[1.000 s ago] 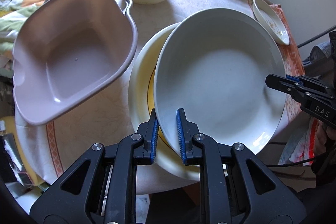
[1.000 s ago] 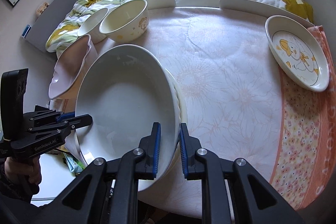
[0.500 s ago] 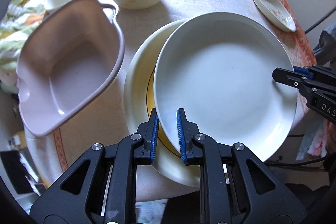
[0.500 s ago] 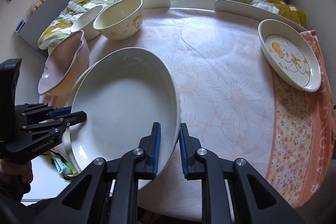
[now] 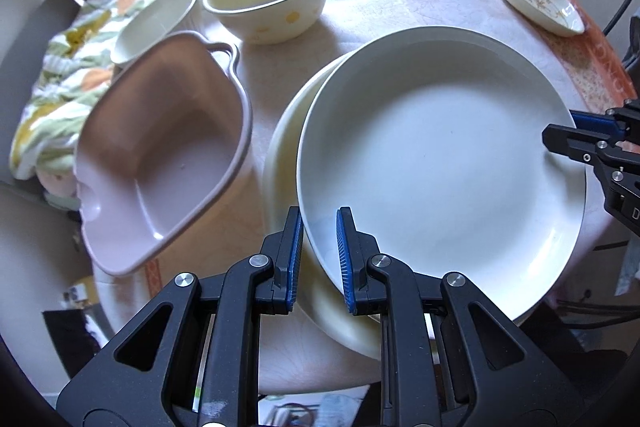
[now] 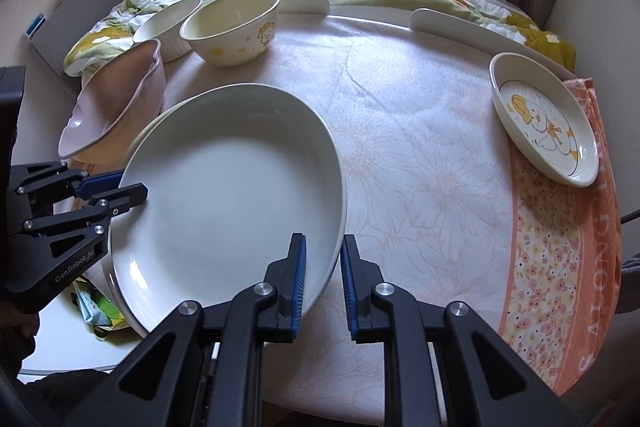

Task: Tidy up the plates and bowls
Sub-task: 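Lower the white plate onto the yellow plate and open both grippers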

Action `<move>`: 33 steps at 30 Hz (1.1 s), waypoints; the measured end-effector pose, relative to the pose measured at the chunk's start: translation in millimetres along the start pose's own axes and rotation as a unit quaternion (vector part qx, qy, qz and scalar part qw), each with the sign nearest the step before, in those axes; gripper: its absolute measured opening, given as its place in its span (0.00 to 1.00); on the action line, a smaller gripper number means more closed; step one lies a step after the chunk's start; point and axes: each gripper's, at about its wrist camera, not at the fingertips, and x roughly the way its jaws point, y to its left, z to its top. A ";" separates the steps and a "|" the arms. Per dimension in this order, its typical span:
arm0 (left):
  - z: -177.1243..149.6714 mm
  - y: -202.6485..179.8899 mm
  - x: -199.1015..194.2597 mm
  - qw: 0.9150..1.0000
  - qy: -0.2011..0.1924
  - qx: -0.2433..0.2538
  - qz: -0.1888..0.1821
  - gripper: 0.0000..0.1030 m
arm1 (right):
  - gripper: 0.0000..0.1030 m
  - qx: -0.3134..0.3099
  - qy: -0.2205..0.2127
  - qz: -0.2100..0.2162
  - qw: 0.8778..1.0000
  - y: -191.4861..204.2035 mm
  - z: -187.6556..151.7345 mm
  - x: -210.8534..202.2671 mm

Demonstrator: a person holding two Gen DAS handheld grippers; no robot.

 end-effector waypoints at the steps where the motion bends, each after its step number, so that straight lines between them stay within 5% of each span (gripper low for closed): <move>1: -0.1 0.6 0.0 1.000 -0.001 -0.001 0.000 0.14 | 0.15 -0.005 -0.002 -0.006 1.000 1.7 -0.3 -0.4; 11: -1.5 -7.2 -0.6 1.000 -0.007 0.009 0.029 0.14 | 0.15 -0.039 -0.018 -0.042 0.998 10.8 1.8 -5.2; 15: -2.4 -16.1 -5.3 0.996 -0.019 0.035 0.080 0.14 | 0.15 -0.041 -0.024 -0.039 0.998 11.5 2.7 -6.5; 23: -1.6 -5.2 -9.0 0.997 -0.024 0.022 0.066 0.14 | 0.15 -0.049 -0.026 -0.032 0.998 20.2 3.8 -4.4; 27: 3.4 7.8 -21.6 0.999 -0.015 -0.004 0.028 0.14 | 0.15 -0.037 -0.033 -0.033 0.998 16.0 8.2 -14.3; 33: 30.7 32.4 -84.0 0.995 -0.089 -0.031 -0.036 0.15 | 0.15 0.014 -0.072 -0.022 0.997 -3.2 28.8 -58.6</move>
